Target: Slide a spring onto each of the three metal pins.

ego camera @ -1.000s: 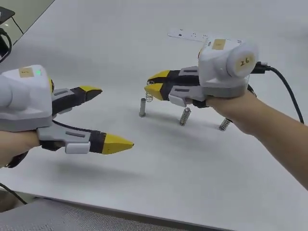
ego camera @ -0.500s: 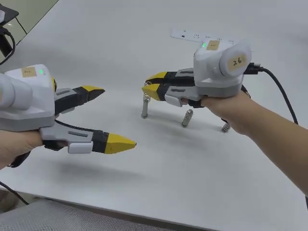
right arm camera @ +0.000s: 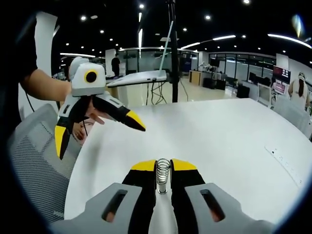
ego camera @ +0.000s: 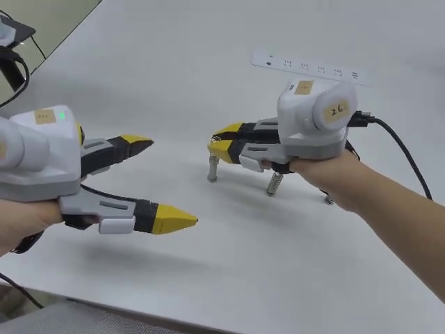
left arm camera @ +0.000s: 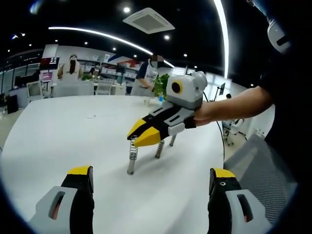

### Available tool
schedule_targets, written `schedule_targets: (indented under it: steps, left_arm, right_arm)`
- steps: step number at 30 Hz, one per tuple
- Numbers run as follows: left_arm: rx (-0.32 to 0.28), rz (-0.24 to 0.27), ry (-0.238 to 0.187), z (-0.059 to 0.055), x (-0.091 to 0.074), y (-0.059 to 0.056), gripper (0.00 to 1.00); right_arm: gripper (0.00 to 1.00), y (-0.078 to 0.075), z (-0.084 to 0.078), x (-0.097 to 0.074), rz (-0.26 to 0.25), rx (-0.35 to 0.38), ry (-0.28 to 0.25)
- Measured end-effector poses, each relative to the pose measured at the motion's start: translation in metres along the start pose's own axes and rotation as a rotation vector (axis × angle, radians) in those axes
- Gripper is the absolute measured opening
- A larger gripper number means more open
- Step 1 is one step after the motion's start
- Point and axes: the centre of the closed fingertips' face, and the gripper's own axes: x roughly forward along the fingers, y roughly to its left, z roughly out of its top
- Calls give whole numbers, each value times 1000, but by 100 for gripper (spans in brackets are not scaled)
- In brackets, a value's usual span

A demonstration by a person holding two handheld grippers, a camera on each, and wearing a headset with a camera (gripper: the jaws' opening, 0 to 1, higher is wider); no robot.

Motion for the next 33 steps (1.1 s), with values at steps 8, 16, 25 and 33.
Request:
schedule_targets:
  steps: [8, 16, 25, 33]
  left_arm:
    - [-5, -1, 3, -4, -1, 0, 96]
    - [-5, -7, 5, -6, 0, -1, 96]
    - [-11, -6, 1, -6, -1, -1, 96]
    - [-15, -1, -4, -6, -1, -1, 96]
  right_arm:
    - [8, 1, -15, 7, -3, -6, 37]
    - [8, 4, -30, 12, -3, -9, 73]
    - [8, 7, -42, 16, 0, -29, 103]
    - [8, 6, -42, 17, 5, -43, 104]
